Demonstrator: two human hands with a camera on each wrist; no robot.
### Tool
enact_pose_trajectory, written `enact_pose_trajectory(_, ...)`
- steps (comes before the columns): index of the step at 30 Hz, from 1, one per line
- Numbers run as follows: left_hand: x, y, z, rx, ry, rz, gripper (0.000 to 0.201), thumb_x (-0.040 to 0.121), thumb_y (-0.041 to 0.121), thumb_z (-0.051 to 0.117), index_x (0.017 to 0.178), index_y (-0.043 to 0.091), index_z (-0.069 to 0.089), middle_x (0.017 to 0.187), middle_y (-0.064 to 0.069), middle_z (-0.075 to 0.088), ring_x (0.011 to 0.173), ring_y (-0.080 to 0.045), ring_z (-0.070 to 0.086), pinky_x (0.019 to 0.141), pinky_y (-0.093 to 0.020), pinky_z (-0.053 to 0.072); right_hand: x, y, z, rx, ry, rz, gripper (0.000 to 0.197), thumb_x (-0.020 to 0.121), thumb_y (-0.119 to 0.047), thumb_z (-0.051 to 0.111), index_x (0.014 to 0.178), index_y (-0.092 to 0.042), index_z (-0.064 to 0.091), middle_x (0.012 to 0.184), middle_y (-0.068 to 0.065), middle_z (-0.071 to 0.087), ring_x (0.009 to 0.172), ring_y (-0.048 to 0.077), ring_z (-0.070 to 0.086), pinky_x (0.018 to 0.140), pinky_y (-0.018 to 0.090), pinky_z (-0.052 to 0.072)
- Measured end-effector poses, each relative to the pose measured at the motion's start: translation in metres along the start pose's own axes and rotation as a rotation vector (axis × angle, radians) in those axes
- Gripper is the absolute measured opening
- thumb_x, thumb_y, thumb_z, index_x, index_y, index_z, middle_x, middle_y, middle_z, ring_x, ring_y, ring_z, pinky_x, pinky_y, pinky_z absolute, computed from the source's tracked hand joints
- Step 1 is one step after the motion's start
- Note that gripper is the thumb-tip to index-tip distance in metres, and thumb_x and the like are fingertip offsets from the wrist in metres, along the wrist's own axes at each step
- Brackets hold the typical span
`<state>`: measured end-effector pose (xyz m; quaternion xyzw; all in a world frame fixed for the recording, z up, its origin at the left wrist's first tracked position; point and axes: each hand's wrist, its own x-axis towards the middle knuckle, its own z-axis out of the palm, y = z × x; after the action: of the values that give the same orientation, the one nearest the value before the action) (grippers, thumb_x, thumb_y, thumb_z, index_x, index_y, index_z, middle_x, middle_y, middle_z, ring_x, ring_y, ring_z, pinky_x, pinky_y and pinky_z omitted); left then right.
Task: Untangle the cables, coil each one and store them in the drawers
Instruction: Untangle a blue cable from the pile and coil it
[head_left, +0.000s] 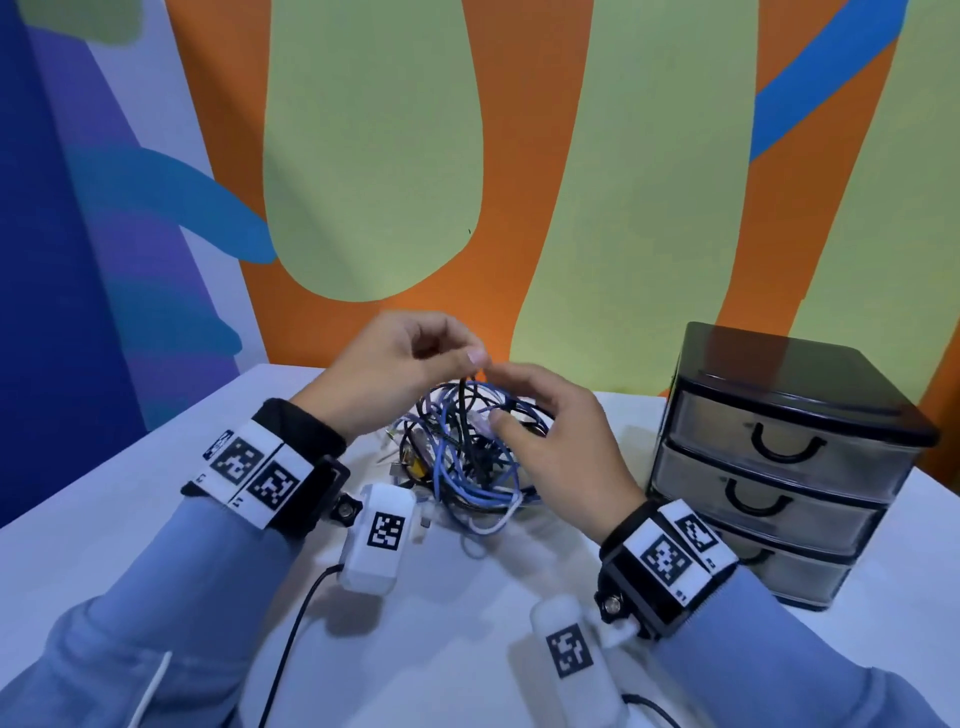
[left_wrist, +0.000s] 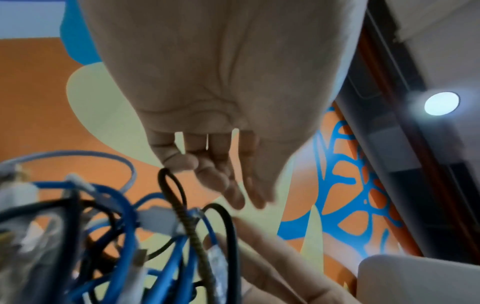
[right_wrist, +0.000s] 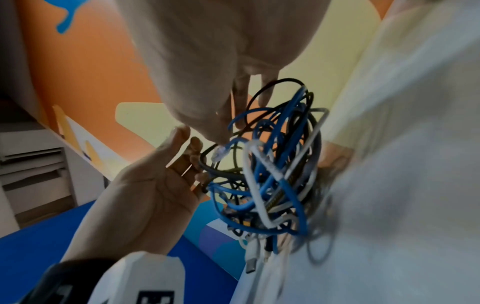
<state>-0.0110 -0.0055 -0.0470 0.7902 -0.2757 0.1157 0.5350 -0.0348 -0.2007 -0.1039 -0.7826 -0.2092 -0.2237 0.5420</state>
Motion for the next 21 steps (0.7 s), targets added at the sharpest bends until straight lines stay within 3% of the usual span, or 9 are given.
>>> enact_pose_trajectory(2,-0.002,-0.002,0.005,0.076,-0.067,-0.025,0.012,0.097,0.021,0.076,0.102,0.011,0.077,0.089,-0.004,0.076,0.078,-0.010,0.065,0.076,-0.022,0.051,0.000,0.005,-0.001,0.042,0.018,0.043,0.024,0.093,-0.006,0.074,0.111,-0.021,0.079,0.106,-0.011,0.079,0.106,0.004,0.072,0.103,0.038,0.056)
enact_pose_trajectory(4,-0.002,-0.005,0.009,0.176,-0.079,0.003,0.016,0.096,0.031,0.077,0.107,0.020,0.078,0.090,-0.005,0.075,0.074,-0.019,0.063,0.072,-0.027,0.049,-0.001,0.006,-0.003,0.068,0.062,0.037,0.027,0.092,0.002,0.072,0.106,-0.020,0.080,0.099,-0.009,0.081,0.101,0.006,0.075,0.100,0.039,0.058)
enact_pose_trajectory(7,-0.003,-0.006,0.012,0.308,-0.075,0.042,0.019,0.094,0.043,0.078,0.107,0.030,0.078,0.081,0.004,0.071,0.067,-0.021,0.059,0.063,-0.029,0.043,-0.001,0.000,-0.004,0.111,0.106,-0.008,0.028,0.092,0.001,0.074,0.109,-0.021,0.076,0.093,-0.006,0.081,0.097,0.010,0.076,0.097,0.036,0.059)
enact_pose_trajectory(10,-0.003,-0.007,0.011,0.378,-0.100,0.046,0.009,0.093,0.043,0.079,0.094,0.034,0.081,0.075,0.004,0.070,0.068,-0.025,0.057,0.063,-0.035,0.044,-0.001,-0.004,-0.003,0.160,0.151,-0.045,0.030,0.092,-0.002,0.076,0.114,-0.023,0.073,0.094,-0.006,0.080,0.096,0.013,0.076,0.094,0.033,0.058)
enact_pose_trajectory(12,-0.002,-0.008,0.011,0.377,-0.100,0.049,0.011,0.095,0.037,0.078,0.085,0.032,0.079,0.070,0.001,0.070,0.065,-0.024,0.056,0.063,-0.038,0.045,-0.001,-0.005,-0.003,0.169,0.171,-0.063,0.032,0.093,-0.001,0.074,0.117,-0.023,0.072,0.096,-0.006,0.080,0.097,0.014,0.076,0.093,0.033,0.058)
enact_pose_trajectory(15,-0.001,-0.009,0.012,0.286,-0.057,0.065,0.013,0.096,0.033,0.077,0.085,0.025,0.080,0.068,-0.004,0.069,0.062,-0.012,0.051,0.061,-0.033,0.040,0.001,-0.003,-0.003,0.137,0.159,-0.052,0.030,0.095,-0.002,0.073,0.116,-0.023,0.072,0.094,-0.006,0.080,0.094,0.012,0.076,0.092,0.033,0.059)
enact_pose_trajectory(19,0.000,-0.010,0.012,0.070,0.036,0.045,0.014,0.097,0.028,0.077,0.091,0.015,0.080,0.080,-0.021,0.070,0.069,-0.016,0.055,0.067,-0.031,0.040,0.005,0.009,-0.004,0.043,0.140,0.003,0.028,0.094,-0.001,0.070,0.105,-0.026,0.076,0.095,-0.011,0.080,0.097,0.007,0.074,0.094,0.037,0.058)
enact_pose_trajectory(21,0.000,-0.010,0.013,0.010,0.071,0.031,0.014,0.099,0.022,0.075,0.093,0.010,0.079,0.076,-0.013,0.069,0.069,-0.013,0.057,0.067,-0.025,0.043,0.007,0.014,-0.007,-0.004,0.134,0.029,0.034,0.092,0.004,0.065,0.097,-0.028,0.076,0.095,-0.013,0.079,0.096,0.003,0.073,0.089,0.030,0.058)
